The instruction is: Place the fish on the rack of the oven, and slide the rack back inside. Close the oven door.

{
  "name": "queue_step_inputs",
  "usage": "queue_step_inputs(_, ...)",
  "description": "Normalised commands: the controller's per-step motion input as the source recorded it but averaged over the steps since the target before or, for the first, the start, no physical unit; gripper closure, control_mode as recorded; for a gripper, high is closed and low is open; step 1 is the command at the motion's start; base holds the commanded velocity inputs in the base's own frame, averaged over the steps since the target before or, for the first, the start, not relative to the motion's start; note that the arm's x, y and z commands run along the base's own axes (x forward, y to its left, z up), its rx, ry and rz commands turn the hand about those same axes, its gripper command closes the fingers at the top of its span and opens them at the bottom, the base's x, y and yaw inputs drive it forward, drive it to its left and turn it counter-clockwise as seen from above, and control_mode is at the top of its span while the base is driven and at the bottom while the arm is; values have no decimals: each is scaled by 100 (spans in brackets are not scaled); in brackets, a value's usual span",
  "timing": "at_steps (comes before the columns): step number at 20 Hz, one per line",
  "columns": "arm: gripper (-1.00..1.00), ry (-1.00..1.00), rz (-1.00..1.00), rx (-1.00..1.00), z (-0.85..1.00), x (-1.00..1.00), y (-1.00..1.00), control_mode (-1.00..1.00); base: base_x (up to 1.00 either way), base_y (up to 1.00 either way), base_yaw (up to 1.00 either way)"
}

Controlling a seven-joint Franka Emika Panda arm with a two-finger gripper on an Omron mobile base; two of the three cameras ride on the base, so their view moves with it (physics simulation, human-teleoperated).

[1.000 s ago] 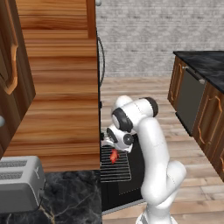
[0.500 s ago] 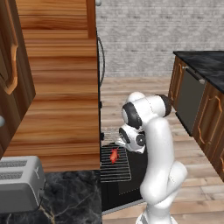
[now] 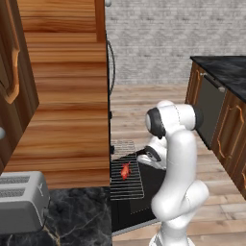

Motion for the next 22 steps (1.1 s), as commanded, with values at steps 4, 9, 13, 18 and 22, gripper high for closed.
queue_step_inputs(4,-100,15,21,-1,5,8,0,-100,0,0,0)
queue_step_inputs(9,-100,19,15,0,2,8,0,-100,0,0,0)
queue_step_inputs(13,-100,6,7,-7,0,0,0,-100,0,0,0)
queue_step_inputs(18,-100,0,1,-15,0,0,0,-100,0,0,0)
queue_step_inputs(22,-100,0,0,-17,-1,0,-3,-100,0,0,0)
